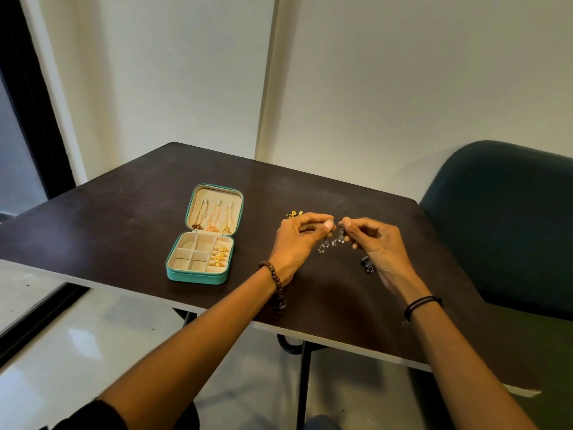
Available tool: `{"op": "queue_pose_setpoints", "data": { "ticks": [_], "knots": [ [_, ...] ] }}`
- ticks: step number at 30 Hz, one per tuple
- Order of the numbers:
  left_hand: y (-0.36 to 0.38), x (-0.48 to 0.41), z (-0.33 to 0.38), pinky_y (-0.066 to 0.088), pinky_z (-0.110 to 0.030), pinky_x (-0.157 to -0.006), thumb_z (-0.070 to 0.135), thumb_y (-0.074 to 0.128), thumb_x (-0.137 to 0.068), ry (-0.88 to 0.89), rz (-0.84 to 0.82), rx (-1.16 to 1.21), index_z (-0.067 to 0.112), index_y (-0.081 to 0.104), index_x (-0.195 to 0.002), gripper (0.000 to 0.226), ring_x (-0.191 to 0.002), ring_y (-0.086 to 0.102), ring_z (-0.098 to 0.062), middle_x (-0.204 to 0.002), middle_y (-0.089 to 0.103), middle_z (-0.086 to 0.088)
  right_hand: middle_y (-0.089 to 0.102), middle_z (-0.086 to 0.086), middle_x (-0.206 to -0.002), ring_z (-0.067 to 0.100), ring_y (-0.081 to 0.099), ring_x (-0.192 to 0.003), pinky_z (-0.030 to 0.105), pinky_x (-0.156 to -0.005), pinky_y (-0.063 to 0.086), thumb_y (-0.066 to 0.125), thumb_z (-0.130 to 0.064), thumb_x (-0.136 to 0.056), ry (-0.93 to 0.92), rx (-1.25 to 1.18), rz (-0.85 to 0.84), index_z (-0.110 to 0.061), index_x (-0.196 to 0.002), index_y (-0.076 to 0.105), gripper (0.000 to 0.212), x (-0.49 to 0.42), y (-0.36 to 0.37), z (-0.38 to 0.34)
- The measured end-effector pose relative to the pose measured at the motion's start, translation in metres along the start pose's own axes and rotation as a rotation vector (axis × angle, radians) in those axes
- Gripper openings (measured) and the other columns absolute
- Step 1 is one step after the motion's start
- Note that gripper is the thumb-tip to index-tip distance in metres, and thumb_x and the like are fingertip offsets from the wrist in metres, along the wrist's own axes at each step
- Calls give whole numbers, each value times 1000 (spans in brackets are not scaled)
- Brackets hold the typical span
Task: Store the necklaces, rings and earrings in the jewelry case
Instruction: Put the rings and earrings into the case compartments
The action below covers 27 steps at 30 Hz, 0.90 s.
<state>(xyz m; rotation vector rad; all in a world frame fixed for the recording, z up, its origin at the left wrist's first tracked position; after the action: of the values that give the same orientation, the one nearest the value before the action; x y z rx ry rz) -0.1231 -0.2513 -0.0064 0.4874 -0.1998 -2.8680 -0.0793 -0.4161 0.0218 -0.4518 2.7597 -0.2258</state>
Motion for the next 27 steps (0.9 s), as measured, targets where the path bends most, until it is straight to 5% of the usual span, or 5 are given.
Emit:
{"op": "queue_pose_setpoints", "data": {
  "ticks": [6,14,19,23,27],
  "knots": [
    [-7,1,0,56,-22,-82,17,71,-90,-8,19,22,11,74,-108,19,-94,72,-17,-97,76,-7,76,8,-105,13,70,-95,22,-86,56,68,-13,-94,4,-13,-115,-6,-116,73,23,0,11,0],
    [-13,5,-5,54,-19,-76,15,68,-91,-60,29,70,6,70,-109,20,-83,71,-10,-92,76,-3,76,4,-106,14,70,-97,21,-77,56,74,-12,-90,-6,60,-98,-9,-112,73,23,-3,15,-4],
    [-18,5,-12,54,-20,-75,17,66,-93,-115,53,13,9,70,-110,20,-83,72,-12,-95,76,-4,73,-11,-106,4,67,-99,19,-83,53,68,-22,-95,-97,400,-168,-27,-111,76,18,-5,15,-15],
    [-18,6,-17,53,-19,-74,18,66,-93,-131,71,-16,10,70,-109,18,-82,70,-12,-95,76,-4,66,-6,-100,5,59,-87,16,-73,44,63,-25,-99,-169,730,-235,-30,-115,73,20,-7,19,-22],
    [-17,8,-18,54,-22,-78,18,66,-93,-144,68,-11,14,70,-106,14,-83,71,-14,-94,76,-3,66,-4,-105,5,60,-92,18,-77,47,61,-25,-100,-122,729,-266,-26,-116,71,19,-9,19,-25]
  ]
}}
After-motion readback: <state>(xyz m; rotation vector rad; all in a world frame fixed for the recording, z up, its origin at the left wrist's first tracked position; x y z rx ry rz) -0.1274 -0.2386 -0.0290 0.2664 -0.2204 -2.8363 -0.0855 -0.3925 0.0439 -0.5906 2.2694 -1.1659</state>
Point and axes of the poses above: each hand's wrist, its own x-axis away from the middle knuckle, its own y-axis out of the palm, z = x × y, the point moved 5 cm from there along -x, towards the middle knuckle
